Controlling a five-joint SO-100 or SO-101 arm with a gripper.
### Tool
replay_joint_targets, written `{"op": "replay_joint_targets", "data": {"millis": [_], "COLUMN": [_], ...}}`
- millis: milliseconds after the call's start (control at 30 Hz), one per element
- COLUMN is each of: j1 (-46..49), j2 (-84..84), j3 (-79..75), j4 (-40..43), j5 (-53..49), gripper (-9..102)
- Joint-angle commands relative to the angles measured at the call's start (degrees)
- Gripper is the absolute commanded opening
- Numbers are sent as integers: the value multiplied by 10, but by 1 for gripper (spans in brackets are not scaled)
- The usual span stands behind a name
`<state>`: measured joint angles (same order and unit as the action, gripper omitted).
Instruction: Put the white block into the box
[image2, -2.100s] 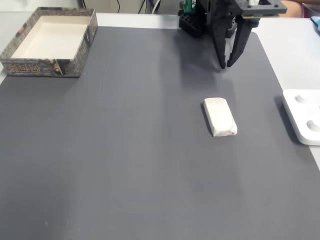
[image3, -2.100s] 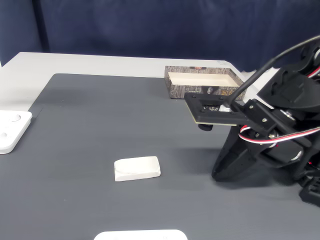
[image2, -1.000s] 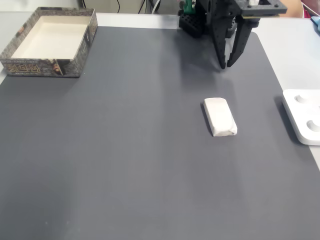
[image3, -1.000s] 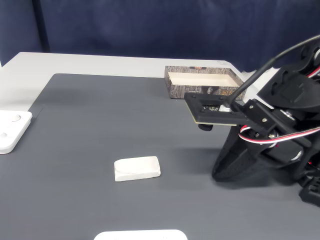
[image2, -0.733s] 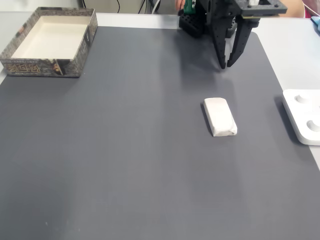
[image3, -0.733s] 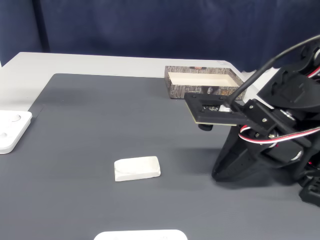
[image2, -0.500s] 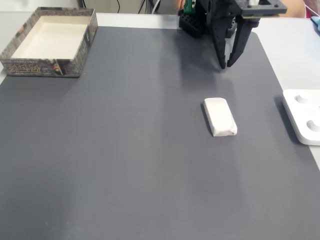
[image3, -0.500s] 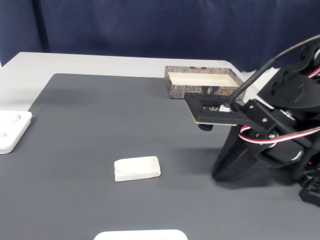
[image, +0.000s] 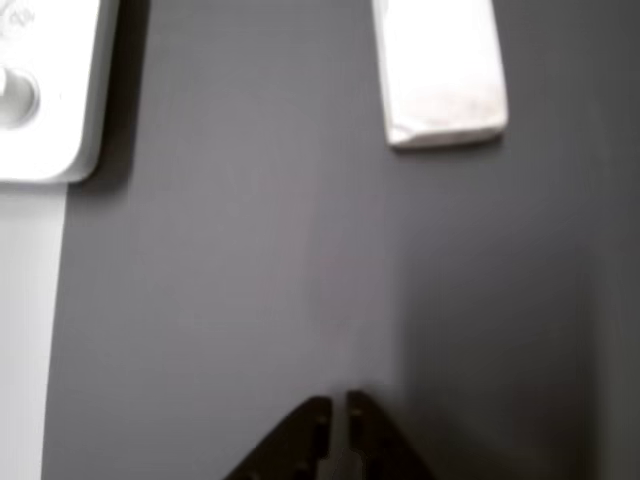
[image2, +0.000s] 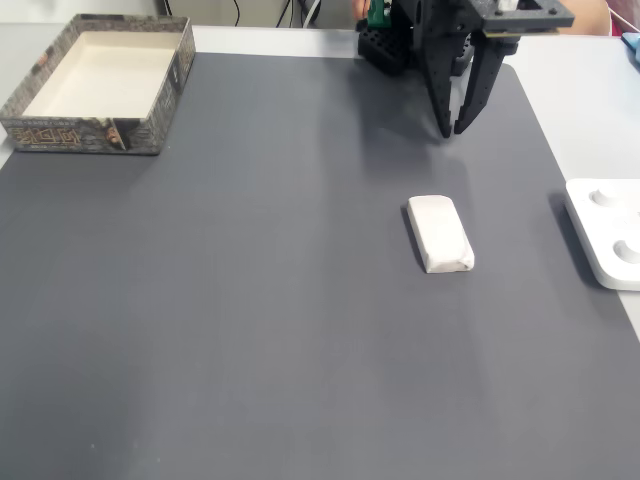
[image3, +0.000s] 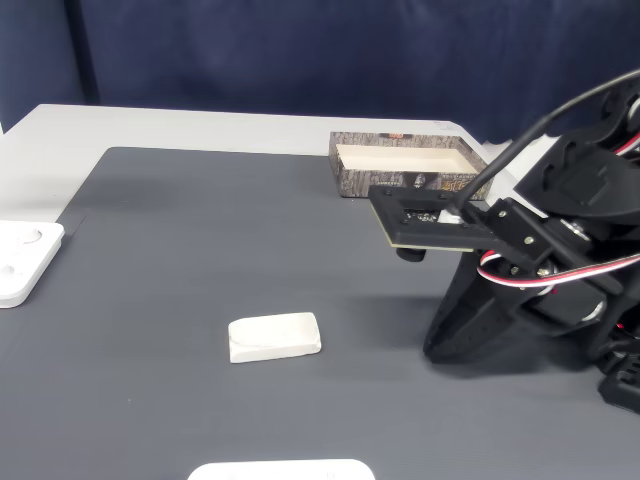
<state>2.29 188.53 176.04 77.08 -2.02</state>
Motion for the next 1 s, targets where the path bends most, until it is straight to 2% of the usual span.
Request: {"op": "replay_joint_targets", "data": {"millis": [0, 200, 467, 800, 967], "j1": [5, 40, 62, 78, 89], "j2": [-8, -133, -310, -610, -694], "j3": [-4, -97, -239, -490, -559], "j4": [-23, -64, -66, -65, -67], "j5": [11, 83, 106, 146, 151], "gripper": [-2, -2, -2, -2, -2]}}
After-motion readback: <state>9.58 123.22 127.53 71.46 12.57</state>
